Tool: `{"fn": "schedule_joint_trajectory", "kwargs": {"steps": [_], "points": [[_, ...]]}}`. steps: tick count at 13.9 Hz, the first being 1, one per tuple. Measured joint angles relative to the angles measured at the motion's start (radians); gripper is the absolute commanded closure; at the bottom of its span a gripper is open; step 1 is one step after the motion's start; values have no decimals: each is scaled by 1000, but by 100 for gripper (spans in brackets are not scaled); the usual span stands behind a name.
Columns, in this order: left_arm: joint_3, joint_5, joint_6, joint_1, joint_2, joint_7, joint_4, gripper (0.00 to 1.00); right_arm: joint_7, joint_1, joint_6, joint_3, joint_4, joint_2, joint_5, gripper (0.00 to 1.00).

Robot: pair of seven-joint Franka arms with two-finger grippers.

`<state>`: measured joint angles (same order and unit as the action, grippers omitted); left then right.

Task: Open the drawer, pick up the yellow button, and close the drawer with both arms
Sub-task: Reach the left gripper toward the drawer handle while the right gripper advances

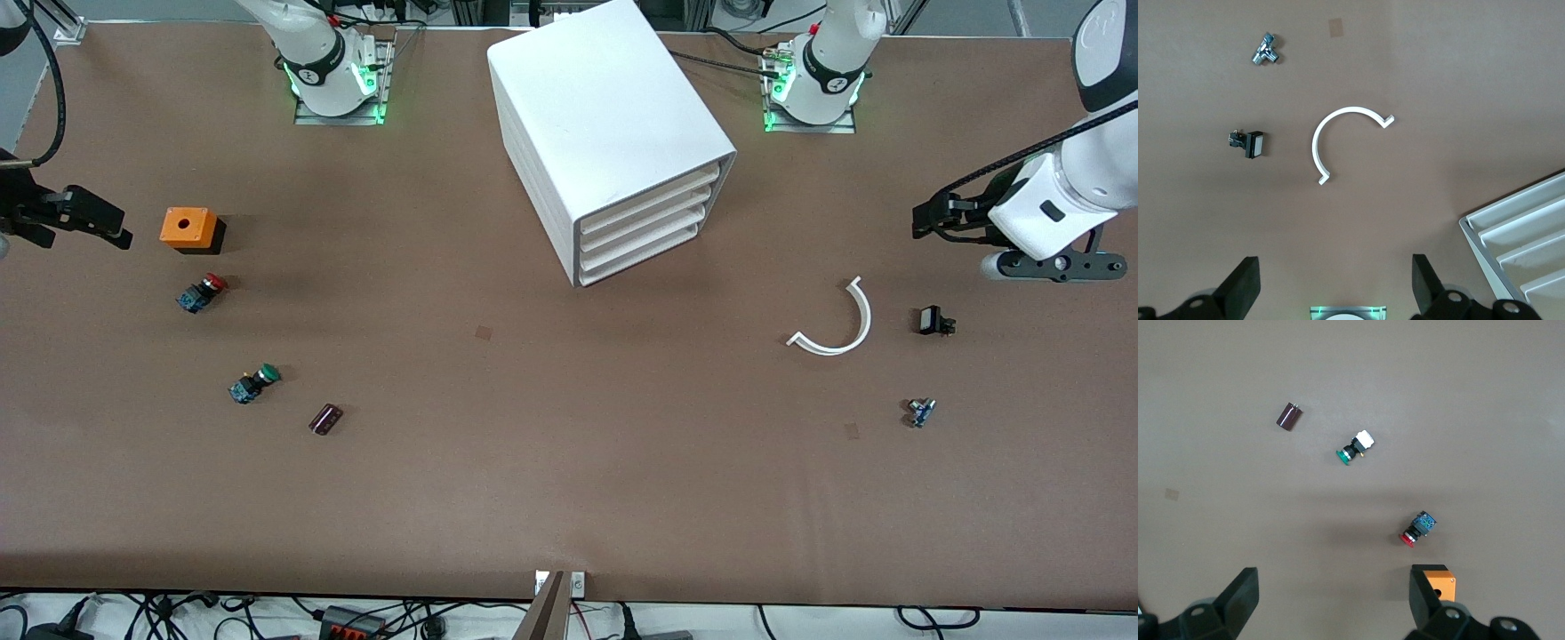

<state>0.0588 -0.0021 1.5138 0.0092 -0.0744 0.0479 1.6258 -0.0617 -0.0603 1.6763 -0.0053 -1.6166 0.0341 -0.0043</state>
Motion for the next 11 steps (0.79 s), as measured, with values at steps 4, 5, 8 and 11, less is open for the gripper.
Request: {"fn": "schedule_joint_trajectory", "kwargs": {"steps": [4, 5, 8, 11], "points": [[-2, -2, 91, 8, 1, -2, -6, 0, -5, 0, 0, 0, 0, 0, 0, 0], [-1, -3, 98, 8, 2, -2, -9, 0, -5, 0, 0, 0, 0, 0, 0, 0], [0, -4, 98, 8, 8, -2, -13, 0, -7, 0, 0, 0, 0, 0, 0, 0], [-2, -4, 98, 9, 10, -16, -13, 0, -8, 3, 0, 5, 0, 1, 0, 0]]}}
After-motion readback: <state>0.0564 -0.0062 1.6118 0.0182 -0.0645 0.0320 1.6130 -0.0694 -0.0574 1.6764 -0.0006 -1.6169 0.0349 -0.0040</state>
